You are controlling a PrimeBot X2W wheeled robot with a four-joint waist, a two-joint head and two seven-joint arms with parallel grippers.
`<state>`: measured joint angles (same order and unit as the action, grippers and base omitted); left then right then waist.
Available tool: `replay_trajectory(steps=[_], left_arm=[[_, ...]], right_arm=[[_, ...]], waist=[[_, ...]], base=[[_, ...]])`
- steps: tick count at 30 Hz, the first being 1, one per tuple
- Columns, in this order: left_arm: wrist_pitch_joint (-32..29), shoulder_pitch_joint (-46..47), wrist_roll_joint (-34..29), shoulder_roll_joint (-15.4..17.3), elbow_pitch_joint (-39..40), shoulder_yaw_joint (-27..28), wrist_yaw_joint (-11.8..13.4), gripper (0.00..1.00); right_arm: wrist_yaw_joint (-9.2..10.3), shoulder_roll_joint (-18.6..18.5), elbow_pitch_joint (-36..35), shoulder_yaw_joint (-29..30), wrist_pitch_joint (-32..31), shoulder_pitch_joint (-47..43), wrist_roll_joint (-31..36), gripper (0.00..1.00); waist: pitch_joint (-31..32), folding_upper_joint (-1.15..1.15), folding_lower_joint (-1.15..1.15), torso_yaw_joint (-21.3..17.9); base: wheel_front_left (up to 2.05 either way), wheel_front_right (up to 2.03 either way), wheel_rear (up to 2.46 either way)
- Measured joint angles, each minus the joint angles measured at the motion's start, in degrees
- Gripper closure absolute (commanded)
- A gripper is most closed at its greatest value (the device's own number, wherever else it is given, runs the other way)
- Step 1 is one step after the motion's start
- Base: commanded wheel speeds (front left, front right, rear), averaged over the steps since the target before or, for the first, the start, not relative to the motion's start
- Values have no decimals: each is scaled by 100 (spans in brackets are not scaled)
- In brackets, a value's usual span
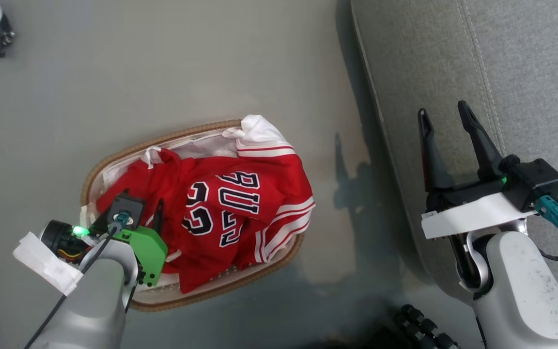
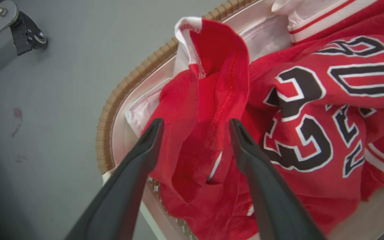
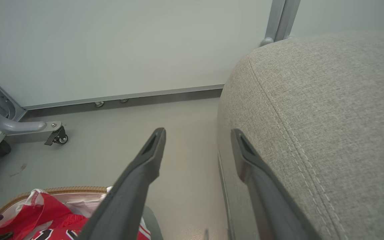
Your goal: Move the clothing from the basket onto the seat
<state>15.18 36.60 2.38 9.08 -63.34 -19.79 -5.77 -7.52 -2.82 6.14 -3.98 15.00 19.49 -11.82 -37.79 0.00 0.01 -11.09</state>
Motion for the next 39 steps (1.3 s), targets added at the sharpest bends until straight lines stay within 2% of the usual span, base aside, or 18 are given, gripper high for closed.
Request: replay_trajectory(steps=[7, 13, 14, 15, 16, 17, 28, 39], left_arm=[[0, 397, 20, 121, -386, 13, 107, 0], [-49, 632, 49, 167, -697, 8, 316, 2], [-48, 648, 52, 175, -723, 3, 335, 29], [-48, 662, 54, 188, -750, -3, 352, 64], [-48, 673, 58, 190, -771, -11, 372, 86], [-48, 681, 58, 188, -790, -22, 375, 100], [-19, 421, 330, -145, -739, 12, 324, 100], [-5, -455, 453, -428, 522, -125, 80, 100]], right_arm=[[0, 1, -35, -113, 0, 154, -155, 0], [0, 1, -30, -175, 0, 173, -252, 0], [0, 2, -26, -181, 0, 174, -258, 0], [0, 2, -21, -188, 0, 174, -261, 0], [0, 2, -15, -190, 0, 174, -271, 0], [0, 2, -9, -190, 0, 174, -278, 0], [0, 5, 158, -166, 0, -14, -130, 0], [0, 8, 399, 14, 0, -545, 300, 0]], waist=[[-423, 0, 0, -291], [-629, 0, 0, -487], [-641, 0, 0, -504], [-649, 0, 0, -522], [-645, 0, 0, -530], [-635, 0, 0, -532], [-192, 0, 0, -394], [741, 0, -1, -83]], base=[[0, 0, 0], [0, 0, 0], [0, 0, 0], [0, 0, 0], [0, 0, 0], [0, 0, 0], [0, 0, 0], [0, 0, 0]])
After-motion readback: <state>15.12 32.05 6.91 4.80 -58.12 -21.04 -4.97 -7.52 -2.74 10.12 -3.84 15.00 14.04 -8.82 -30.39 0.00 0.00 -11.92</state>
